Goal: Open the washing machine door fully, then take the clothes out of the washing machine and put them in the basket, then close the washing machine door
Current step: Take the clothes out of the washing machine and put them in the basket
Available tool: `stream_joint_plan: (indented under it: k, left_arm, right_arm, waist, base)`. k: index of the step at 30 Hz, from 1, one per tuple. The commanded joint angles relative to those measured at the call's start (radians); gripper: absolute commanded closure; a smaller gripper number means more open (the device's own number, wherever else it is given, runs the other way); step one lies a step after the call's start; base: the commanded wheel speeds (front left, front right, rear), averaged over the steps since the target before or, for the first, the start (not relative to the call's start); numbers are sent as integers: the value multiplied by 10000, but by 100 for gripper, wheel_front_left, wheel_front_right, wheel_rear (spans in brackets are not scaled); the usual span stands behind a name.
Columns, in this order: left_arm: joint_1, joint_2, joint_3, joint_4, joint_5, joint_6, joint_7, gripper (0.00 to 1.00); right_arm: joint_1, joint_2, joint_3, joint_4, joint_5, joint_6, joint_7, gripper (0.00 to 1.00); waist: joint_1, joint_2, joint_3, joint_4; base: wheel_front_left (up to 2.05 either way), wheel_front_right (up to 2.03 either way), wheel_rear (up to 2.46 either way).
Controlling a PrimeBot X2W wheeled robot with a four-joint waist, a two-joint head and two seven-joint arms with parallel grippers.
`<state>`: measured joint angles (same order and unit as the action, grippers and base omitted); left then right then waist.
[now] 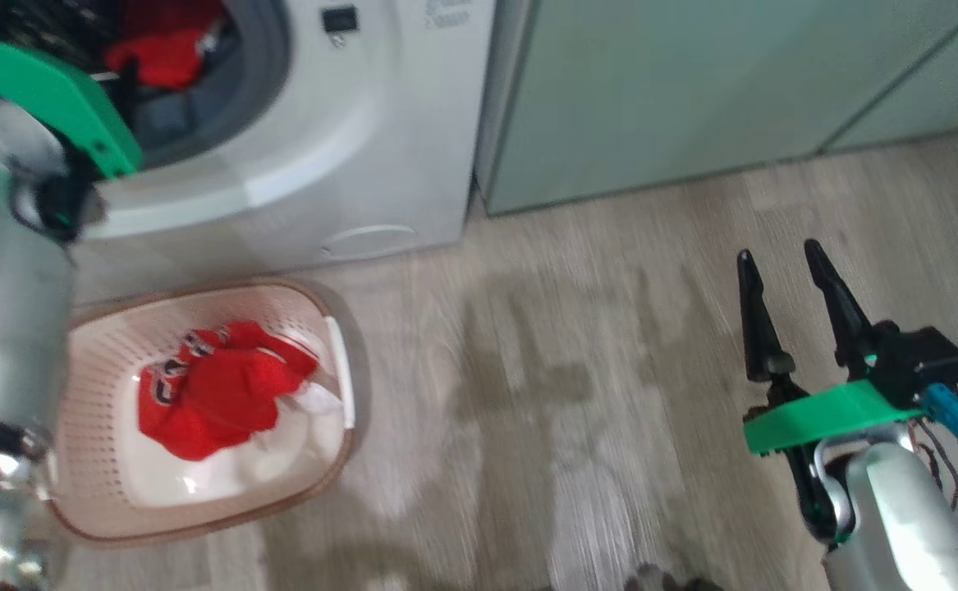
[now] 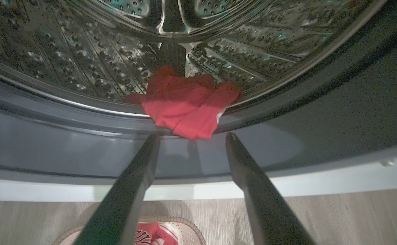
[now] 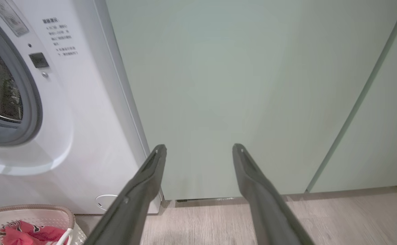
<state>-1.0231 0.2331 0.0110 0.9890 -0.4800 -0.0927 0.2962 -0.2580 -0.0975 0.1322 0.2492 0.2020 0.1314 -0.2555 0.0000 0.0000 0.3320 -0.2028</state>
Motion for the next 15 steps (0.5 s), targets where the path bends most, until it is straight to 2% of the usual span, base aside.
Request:
stream_joint_plan:
  k: [1,7,15]
  left_arm:
    - [-566,596,247,-106,-65,64,93,0]
    - [-1845,942,228,744,-142,100,606,0]
    - [-3060,1196,-25,1553,-7,249,1112,0]
  right_arm:
    - [-206,25,252,-349,-93,-7,-63,0]
    - [-548,166,261,-423,-81,-7,-63,0]
    - [-673,279,272,-452,-108,-7,-63,0]
  waist:
    - [0,0,820,-658]
    - [0,0,1626,-1109]
    - [0,0,2173,-1318]
  base:
    - [0,0,0]
    - [0,0,0]
    - [0,0,0]
